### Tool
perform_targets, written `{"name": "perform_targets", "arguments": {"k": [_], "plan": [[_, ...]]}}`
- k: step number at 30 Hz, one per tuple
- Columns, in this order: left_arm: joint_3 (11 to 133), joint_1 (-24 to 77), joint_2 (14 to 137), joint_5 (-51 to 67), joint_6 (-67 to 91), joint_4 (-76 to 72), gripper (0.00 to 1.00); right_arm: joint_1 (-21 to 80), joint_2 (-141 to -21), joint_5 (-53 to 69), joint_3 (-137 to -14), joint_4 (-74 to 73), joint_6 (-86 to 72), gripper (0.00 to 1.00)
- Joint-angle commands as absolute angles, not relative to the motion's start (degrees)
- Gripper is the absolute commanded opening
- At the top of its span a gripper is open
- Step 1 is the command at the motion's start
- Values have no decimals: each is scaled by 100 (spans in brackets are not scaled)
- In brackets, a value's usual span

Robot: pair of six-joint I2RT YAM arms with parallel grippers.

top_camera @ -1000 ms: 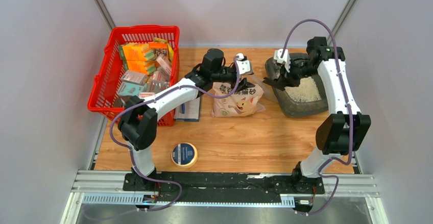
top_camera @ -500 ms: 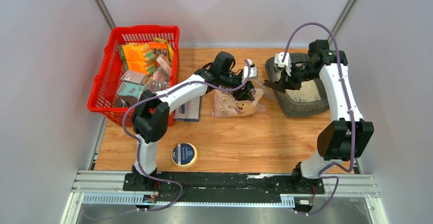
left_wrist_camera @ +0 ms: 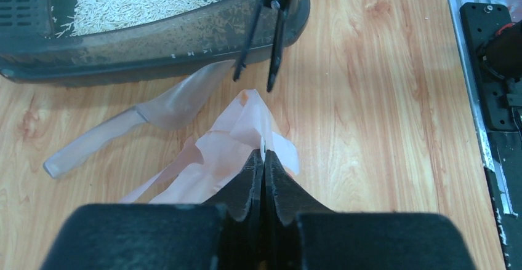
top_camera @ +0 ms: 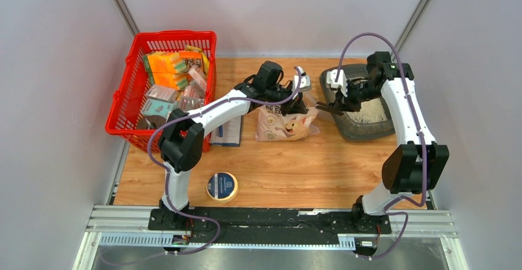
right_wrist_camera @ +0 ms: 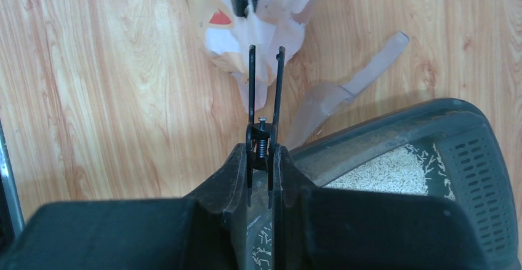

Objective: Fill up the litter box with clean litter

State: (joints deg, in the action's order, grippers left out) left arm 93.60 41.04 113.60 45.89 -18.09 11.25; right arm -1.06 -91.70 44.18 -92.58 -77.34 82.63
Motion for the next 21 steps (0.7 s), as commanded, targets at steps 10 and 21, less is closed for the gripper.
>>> {"name": "perform_targets", "arguments": {"k": [10, 21], "plan": [[8649, 4043, 10328, 4535, -3207, 1765, 0, 343, -8903, 4474, -8983, -9536, 8499, 0], [8771, 4061, 10406, 4395, -2866, 1600, 0, 624, -8833, 4368, -8815, -9519, 8526, 0]]}}
